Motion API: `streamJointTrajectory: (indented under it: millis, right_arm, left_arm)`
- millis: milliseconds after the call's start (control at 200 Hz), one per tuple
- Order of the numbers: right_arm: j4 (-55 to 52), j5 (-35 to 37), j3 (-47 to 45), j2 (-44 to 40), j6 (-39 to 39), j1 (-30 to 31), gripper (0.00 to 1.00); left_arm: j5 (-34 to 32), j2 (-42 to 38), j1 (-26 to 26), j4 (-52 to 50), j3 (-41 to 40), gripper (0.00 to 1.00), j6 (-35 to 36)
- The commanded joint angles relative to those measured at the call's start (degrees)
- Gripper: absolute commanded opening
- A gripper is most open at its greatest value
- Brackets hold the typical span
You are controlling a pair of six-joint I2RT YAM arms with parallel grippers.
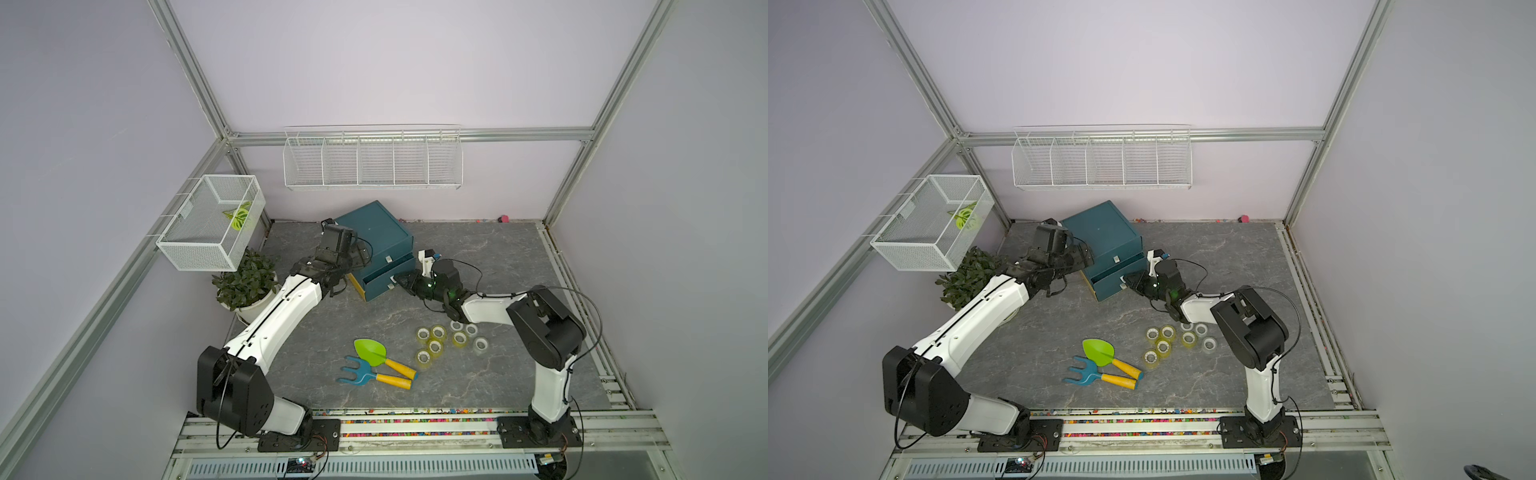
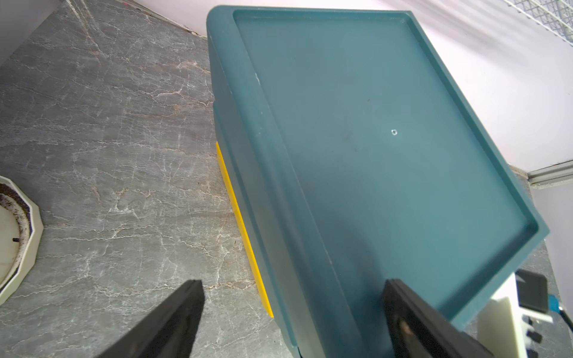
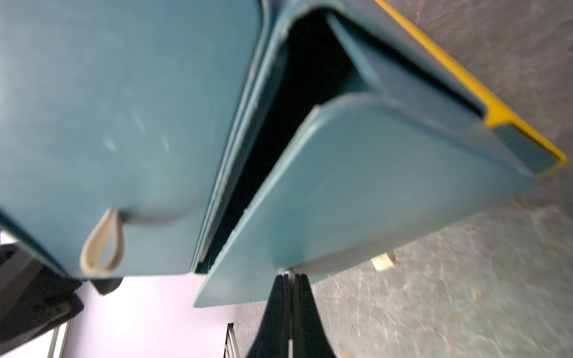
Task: Place the transparent tape into the drawer according to color
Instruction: Open the drawer in the storage box.
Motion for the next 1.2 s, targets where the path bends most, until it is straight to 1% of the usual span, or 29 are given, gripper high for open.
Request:
streamJointTrajectory:
  millis: [0,465,630,755,805,920,955,1050,1140,1195]
  right_arm:
    - [-0.87,-1.88,-4.51,-2.55,0.97,0.14,0.00]
    - [0.09,-2.21,-17.59,-11.34,1.11,0.75,0.00]
    - [-0.30,-1.70,-20.39,-13.72,0.55,0.99,0.00]
    - [-1.39,-1.75,-20.64,-14.61,-0.42,1.19,0.00]
    - [-1.77,-1.77,-20.54,-14.87,-0.63,1.27,0.09]
    - [-4.06,-1.68,-20.22,-16.46,-2.05,1.27,0.36]
    - [-5.12,-1.53,-20.19,-17.26,-2.67,1.23,0.42]
    - [-9.53,-0.95,-20.15,-20.27,-4.84,1.26,0.50]
    - [-14.42,-0.29,-20.37,-24.24,-7.69,1.24,0.55]
    - [-19.49,0.27,-20.06,-27.03,-10.03,1.26,0.56]
  left_arm:
    - [0.64,1.48,0.23,-3.45,-1.49,0.95,1.42]
    - [0.80,1.84,0.30,-3.50,-1.47,0.95,1.25]
    - [0.91,2.13,0.30,-3.42,-1.32,0.95,1.20]
    - [0.99,2.26,0.30,-3.49,-1.32,0.95,1.25]
    - [1.10,2.32,0.29,-3.58,-1.23,0.95,1.25]
    - [1.18,2.18,0.24,-3.88,-1.06,0.97,1.08]
    - [1.17,2.10,0.29,-3.97,-0.99,0.98,1.10]
    - [1.26,1.66,0.26,-5.38,-0.10,1.00,1.06]
    - [1.43,0.99,0.30,-6.64,1.11,1.00,0.68]
    - [1.63,0.07,0.28,-6.83,1.27,1.00,0.17]
